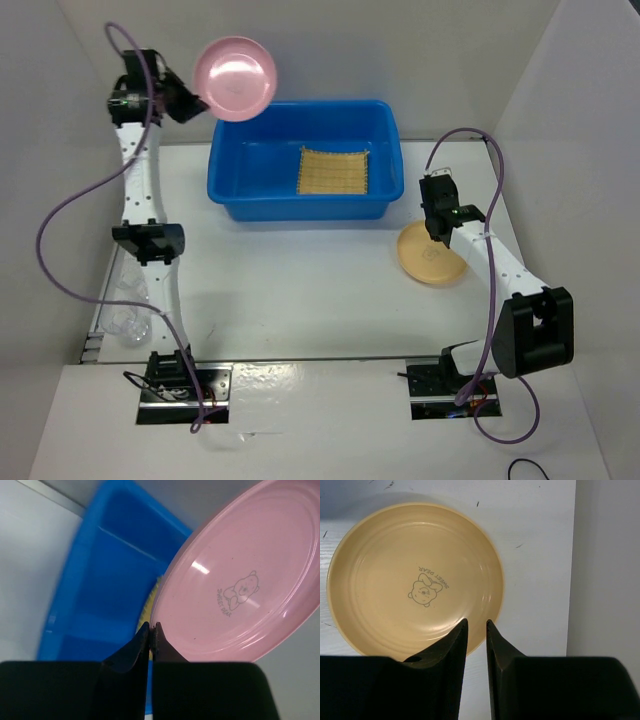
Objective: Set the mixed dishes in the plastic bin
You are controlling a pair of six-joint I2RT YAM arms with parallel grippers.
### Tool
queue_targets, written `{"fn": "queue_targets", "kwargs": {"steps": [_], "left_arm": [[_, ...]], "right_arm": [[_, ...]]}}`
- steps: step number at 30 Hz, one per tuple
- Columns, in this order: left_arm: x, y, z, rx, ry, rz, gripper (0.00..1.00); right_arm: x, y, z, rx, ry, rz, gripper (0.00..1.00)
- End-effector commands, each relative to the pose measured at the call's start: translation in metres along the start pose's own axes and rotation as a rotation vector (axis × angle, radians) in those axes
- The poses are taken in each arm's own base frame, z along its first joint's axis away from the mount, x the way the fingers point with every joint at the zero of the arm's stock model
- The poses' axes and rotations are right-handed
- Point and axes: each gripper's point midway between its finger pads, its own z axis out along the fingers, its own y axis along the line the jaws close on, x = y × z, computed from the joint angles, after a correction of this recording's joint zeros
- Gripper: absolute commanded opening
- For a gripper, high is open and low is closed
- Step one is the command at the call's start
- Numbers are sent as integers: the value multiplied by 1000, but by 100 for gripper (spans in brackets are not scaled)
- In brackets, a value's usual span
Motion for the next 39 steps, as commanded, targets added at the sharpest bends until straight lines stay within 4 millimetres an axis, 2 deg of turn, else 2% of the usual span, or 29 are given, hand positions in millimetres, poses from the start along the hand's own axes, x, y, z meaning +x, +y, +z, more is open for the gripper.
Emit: {"fn": "queue_targets", "kwargs": {"steps": [1,2,3,4,5,6,7,8,10,11,12,13,15,16,17,18,22,25,26,29,30,31,34,35,36,38,39], "left_arm": [[65,-64,19,156,140,6,0],[83,-65,36,160,178,12,0],[90,-77,36,189,178,18,0],[109,-89,42,205,198,37,0],[131,-84,57,187,253,24,0],[145,-88,65,189,276,19,0],[163,-98,66,207,299,36,0],[179,-97,78,198,326,25,0],[203,-101,87,201,370,9,0],[228,-96,99,188,427,2,0],[239,-92,105,175,446,-5,0],[260,-86,116,153,482,-11,0],[275,-79,125,134,507,-9,0],[284,-69,134,113,522,-12,0],[288,-69,136,125,537,-23,0],[295,-61,143,108,549,-26,0],[302,-57,154,111,555,-50,0],[319,-46,162,97,608,-80,2],[319,-46,162,97,608,-80,2],[330,-38,166,90,640,-88,8],[330,-42,165,110,649,-89,11],[330,-36,168,100,660,-110,18],[331,-36,167,105,667,-111,30],[331,-36,167,105,667,-111,42],[331,-36,167,105,667,-111,45],[331,-36,167,108,667,-101,52],[331,-36,167,108,667,-101,61]], "right_arm": [[-17,-8,-9,32,-74,62,26],[-18,-9,-11,33,-82,67,26],[-18,-9,-11,33,-82,67,26],[-18,-9,-11,33,-82,67,26],[-19,-10,-13,33,-92,73,26],[-19,-10,-13,33,-92,73,26],[-19,-10,-13,33,-92,73,26],[-21,-12,-16,33,-101,78,26],[-21,-12,-16,33,-101,78,26],[-22,-13,-18,33,-109,83,26],[-22,-13,-18,33,-109,83,26],[-22,-13,-18,33,-109,83,26],[-23,-15,-20,34,-117,87,26],[-23,-15,-20,34,-117,78,26],[-23,-13,-20,25,-117,78,26],[-23,-13,-20,25,-117,78,26],[-24,-7,-21,-2,-122,70,26],[-24,-7,-21,-2,-122,70,28],[-24,-7,-21,-2,-122,70,30],[-25,-5,-21,-11,-123,70,52],[-23,-1,-19,-25,-115,64,61],[-23,-2,-19,-25,-115,53,63],[-22,2,-15,-35,-95,41,67],[-25,3,-15,-43,-97,29,68],[-22,5,-15,-56,-86,22,68],[-27,1,-13,-56,-80,13,73],[-28,-3,-14,-60,-76,14,75]]}}
